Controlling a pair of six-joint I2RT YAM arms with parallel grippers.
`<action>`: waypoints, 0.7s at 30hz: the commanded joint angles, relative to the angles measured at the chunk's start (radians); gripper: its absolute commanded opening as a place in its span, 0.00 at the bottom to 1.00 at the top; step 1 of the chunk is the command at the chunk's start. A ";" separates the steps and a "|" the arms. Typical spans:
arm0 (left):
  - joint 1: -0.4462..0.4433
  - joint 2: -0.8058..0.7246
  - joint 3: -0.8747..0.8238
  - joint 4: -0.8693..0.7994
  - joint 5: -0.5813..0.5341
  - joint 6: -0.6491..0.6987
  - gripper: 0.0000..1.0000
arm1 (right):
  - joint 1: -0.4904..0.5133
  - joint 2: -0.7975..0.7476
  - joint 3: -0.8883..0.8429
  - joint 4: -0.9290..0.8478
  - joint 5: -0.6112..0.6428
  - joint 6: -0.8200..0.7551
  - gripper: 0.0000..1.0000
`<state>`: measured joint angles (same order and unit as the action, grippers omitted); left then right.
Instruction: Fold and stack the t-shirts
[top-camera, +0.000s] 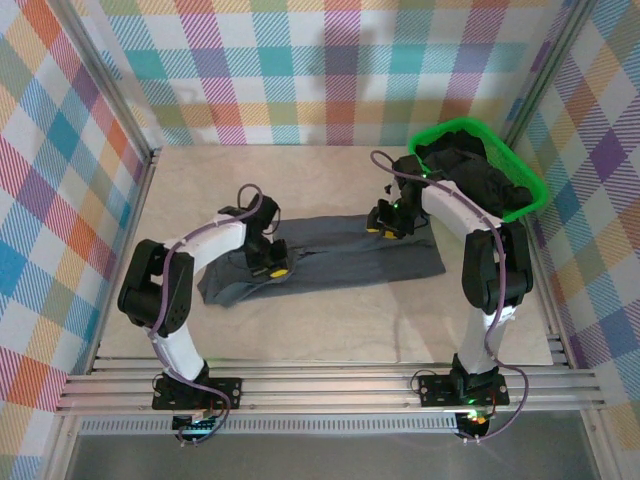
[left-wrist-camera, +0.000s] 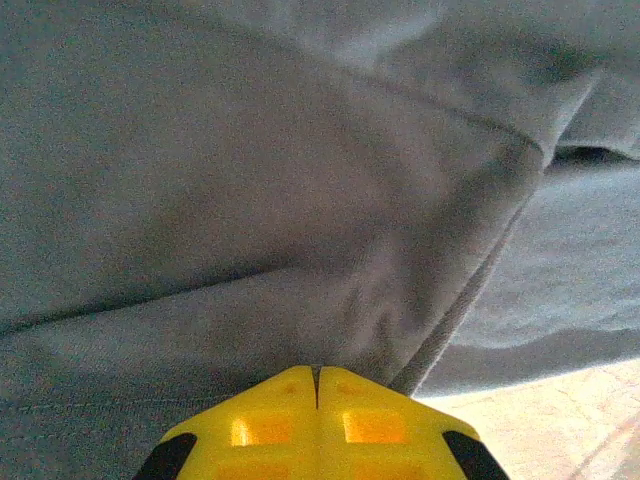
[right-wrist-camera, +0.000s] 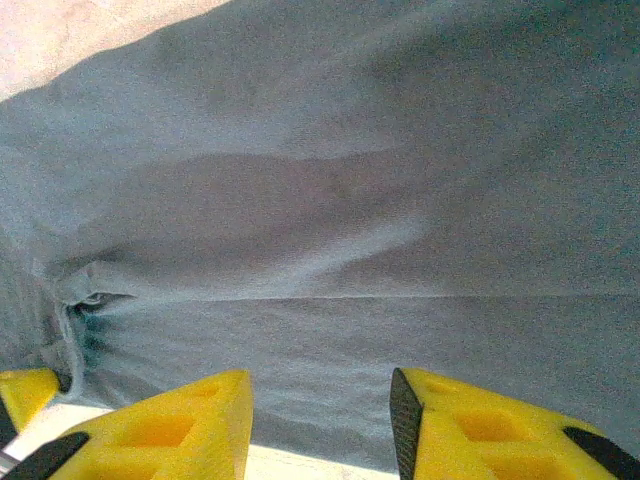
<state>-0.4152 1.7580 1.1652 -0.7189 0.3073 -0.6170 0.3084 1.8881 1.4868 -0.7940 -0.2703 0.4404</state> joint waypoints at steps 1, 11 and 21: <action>-0.041 -0.028 -0.034 0.044 0.017 -0.192 0.00 | 0.005 -0.042 -0.020 0.011 -0.023 0.002 0.42; -0.103 0.035 -0.007 0.038 -0.047 -0.389 0.20 | 0.003 -0.052 -0.054 0.016 -0.026 -0.003 0.42; -0.129 0.009 -0.027 0.000 0.060 -0.265 0.27 | 0.004 -0.047 -0.061 0.029 -0.035 0.001 0.42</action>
<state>-0.5278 1.7847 1.1584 -0.7288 0.2924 -0.9276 0.3084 1.8633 1.4258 -0.7731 -0.2760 0.4400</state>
